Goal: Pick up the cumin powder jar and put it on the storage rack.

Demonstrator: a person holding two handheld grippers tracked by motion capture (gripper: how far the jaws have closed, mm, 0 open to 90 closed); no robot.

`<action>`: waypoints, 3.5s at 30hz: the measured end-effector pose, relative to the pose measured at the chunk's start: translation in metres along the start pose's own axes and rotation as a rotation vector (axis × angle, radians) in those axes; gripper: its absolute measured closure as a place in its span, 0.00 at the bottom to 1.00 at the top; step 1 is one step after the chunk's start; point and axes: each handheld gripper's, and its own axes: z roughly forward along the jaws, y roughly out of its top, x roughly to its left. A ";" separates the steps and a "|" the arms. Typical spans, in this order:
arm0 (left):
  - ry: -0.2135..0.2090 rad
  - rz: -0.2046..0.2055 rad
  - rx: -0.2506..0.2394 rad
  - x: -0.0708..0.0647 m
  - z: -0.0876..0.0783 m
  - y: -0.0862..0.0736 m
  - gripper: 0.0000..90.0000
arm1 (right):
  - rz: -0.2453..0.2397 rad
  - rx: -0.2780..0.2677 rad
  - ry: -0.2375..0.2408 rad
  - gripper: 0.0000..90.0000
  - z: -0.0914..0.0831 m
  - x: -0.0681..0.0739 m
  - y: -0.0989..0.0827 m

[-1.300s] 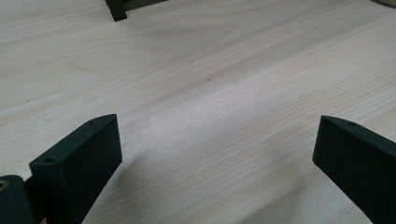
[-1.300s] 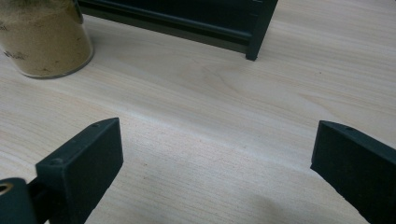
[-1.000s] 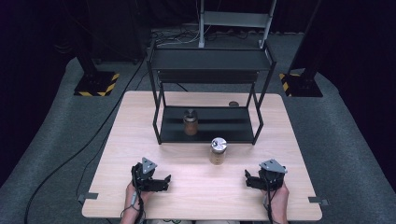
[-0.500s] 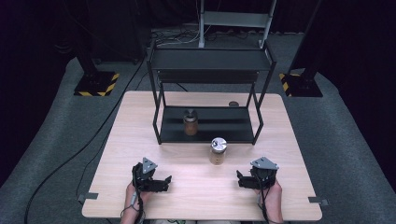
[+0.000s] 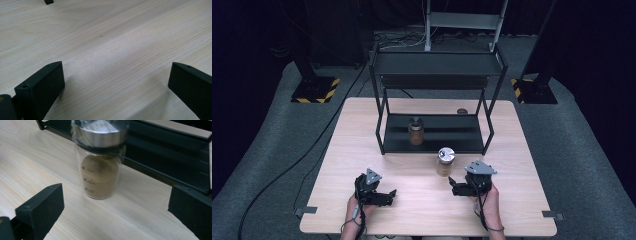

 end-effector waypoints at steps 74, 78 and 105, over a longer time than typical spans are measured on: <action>0.025 0.030 0.014 -0.007 0.002 0.003 0.01 | 0.009 0.027 0.070 0.33 0.067 -0.001 0.025; 0.024 0.031 0.015 -0.007 0.002 0.003 0.01 | 0.008 0.018 0.066 0.33 0.063 -0.002 0.025; 0.025 0.031 0.015 -0.007 0.002 0.003 0.00 | 0.030 -0.021 0.004 0.33 0.045 -0.014 0.025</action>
